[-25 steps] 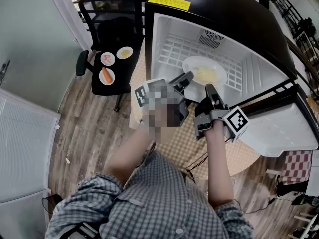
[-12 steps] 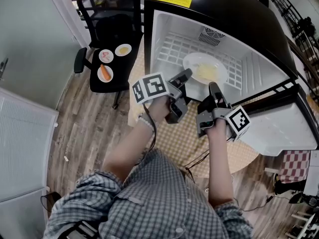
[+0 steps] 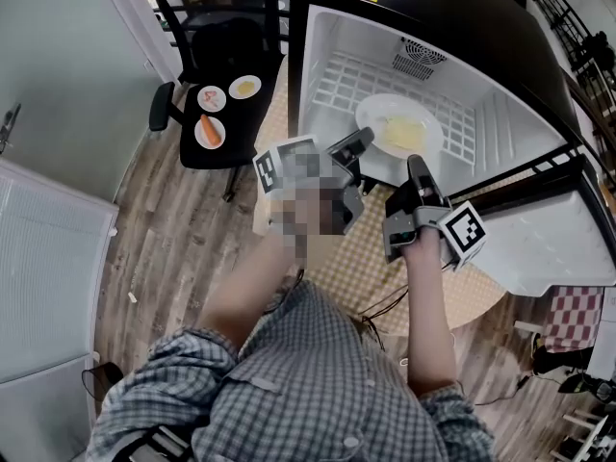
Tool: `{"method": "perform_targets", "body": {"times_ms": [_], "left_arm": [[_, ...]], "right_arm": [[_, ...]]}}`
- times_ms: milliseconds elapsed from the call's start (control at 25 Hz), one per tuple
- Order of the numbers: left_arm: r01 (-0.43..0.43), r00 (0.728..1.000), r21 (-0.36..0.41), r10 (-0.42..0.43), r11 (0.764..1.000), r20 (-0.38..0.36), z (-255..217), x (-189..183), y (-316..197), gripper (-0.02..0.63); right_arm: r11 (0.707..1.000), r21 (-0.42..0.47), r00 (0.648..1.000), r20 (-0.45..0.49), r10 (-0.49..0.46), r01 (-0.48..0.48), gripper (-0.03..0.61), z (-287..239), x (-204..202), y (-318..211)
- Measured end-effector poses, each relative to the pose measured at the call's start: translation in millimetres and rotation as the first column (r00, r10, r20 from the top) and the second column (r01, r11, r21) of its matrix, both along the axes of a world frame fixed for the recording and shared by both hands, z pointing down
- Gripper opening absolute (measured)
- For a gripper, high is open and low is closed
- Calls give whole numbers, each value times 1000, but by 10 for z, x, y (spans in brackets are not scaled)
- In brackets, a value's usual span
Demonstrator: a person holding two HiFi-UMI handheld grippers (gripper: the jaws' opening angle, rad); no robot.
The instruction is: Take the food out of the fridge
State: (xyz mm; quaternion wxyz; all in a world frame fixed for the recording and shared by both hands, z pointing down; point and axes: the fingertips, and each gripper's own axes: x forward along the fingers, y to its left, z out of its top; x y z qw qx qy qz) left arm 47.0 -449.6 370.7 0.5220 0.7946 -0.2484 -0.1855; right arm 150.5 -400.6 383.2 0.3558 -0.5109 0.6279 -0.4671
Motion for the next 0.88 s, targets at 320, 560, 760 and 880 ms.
{"method": "perform_targets", "body": {"times_ms": [320,560,760,880], "left_arm": [[-1,1000,24,0,1000,10,-17,-188,251,37],[4,1000,50,-6,999,30,-15,-351,462,35],[-6,999,50,4,999,42,54,-458,601,34],[0,999,37,-1,999,49,122,-524,667,32]], "right_arm": [[999,6,998,-34,-51,51,31,-12,-181,199],[993,13,992,-57,-115,116,31,-2,-347,363],[987,1,984,-71,-160,161,31,66,-464,493],[983,-14,980,-75,-185,185,31,142,-528,547]]}}
